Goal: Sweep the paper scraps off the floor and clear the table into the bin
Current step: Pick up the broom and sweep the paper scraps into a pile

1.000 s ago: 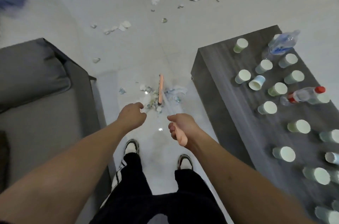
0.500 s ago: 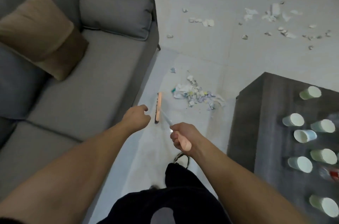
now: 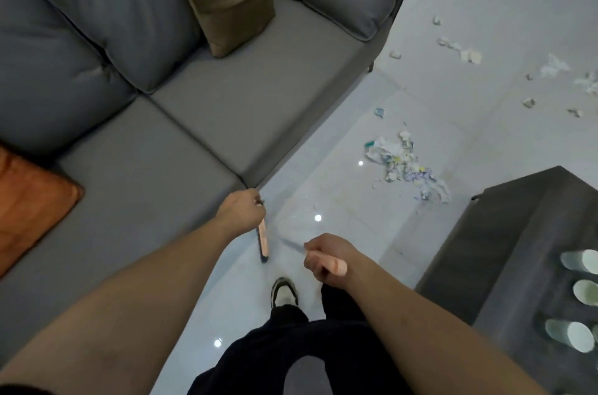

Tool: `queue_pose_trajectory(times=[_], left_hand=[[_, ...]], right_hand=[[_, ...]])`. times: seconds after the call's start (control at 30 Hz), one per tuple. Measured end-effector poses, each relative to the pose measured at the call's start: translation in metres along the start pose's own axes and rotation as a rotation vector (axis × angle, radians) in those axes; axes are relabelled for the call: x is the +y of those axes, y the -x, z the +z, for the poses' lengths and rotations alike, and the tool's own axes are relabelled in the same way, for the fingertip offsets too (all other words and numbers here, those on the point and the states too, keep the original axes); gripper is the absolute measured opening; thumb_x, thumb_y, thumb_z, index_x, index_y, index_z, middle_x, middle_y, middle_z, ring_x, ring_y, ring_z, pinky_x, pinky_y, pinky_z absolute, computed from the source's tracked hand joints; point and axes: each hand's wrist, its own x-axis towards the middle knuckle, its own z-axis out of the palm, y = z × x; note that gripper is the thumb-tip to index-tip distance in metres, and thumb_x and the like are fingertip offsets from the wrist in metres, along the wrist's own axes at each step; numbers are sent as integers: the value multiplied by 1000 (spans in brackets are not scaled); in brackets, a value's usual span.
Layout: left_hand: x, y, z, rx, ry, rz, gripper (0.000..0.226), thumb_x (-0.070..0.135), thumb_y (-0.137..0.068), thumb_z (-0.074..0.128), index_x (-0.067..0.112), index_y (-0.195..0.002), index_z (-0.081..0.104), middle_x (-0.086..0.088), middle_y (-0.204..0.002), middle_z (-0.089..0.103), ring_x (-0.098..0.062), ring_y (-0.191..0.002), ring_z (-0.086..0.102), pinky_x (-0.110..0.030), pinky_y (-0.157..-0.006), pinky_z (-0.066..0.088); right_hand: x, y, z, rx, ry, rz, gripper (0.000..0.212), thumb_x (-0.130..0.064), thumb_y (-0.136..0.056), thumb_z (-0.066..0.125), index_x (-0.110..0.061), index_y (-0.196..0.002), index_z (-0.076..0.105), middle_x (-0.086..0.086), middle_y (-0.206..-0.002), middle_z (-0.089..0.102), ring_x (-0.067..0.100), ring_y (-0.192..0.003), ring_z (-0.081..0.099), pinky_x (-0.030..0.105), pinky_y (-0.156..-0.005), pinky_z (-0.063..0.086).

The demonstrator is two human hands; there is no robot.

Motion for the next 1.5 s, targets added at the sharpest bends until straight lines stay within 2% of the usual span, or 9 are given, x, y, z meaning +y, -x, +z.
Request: queue_pose_trajectory(times=[0.17,0.33,0.5,0.6,0.67,0.8,1.07,1.3,1.5], left_hand=[[0,-6,-4,8,62,-37,47,28,-86,57,19,-133,53,-6,-134,55,-26,-121,51,-32,-96,42],[40,-25,-9,3,15,31,43,24,-85,53,18,-128,54,-9,-129,57,-25,-110,53,-28,-80,41],[101,-57,-18,-14,-55,86,45,25,-84,52,18,-129,53,-8,-132,54,-26,-114,52,-28,-80,38],[148,-76,-18,-26,-80,114,48,26,-84,53,18,-131,51,-9,-132,54,-26,-114,52,-30,-84,41],[181,-86,-16,-36,-91,130,53,27,-84,53,19,-136,48,-9,-136,51,-26,-118,51,-31,-88,42],[241,-105,-10,-59,-145,173,53,28,-84,52,21,-136,48,-7,-135,52,-23,-114,53,-27,-80,39],[334,-156,-11,-84,-212,218,50,28,-88,53,22,-137,48,-7,-134,51,-23,-114,53,-29,-85,42],[395,-229,-32,-124,-218,277,50,27,-88,52,21,-138,47,-8,-135,49,-25,-116,51,-30,-85,42],[451,-334,-68,-182,-252,375,50,28,-86,53,22,-135,49,-9,-133,50,-26,-117,50,-29,-85,39]], right_hand=[[-12,-1,-21,154,159,-22,26,-8,-94,60,3,-117,55,11,-66,54,11,-36,47,18,-31,37],[-45,-5,-59,285,148,-138,24,-2,-91,62,7,-113,58,15,-70,56,16,-39,49,19,-32,37],[-96,-8,-108,357,149,-227,9,4,-87,64,9,-93,58,19,-72,55,18,-28,48,18,-33,37],[-127,-12,-142,391,151,-271,9,4,-86,66,7,-90,59,20,-77,58,23,-41,54,22,-39,43],[-148,-14,-163,411,142,-288,8,3,-86,65,5,-84,58,17,-72,57,23,-45,52,24,-43,43],[-190,-17,-204,406,102,-275,15,2,-88,59,-8,-82,50,13,-68,47,18,-42,40,25,-42,34],[-270,-20,-284,529,7,-292,11,2,-86,59,-1,-76,57,9,-41,49,19,-30,43,25,-41,36],[-351,-25,-285,543,-75,-320,12,3,-86,61,-5,-82,54,12,-54,49,18,-28,43,24,-40,37],[-438,-19,-260,549,-140,-355,16,0,-89,60,-10,-84,49,12,-64,45,18,-39,39,24,-42,31]])
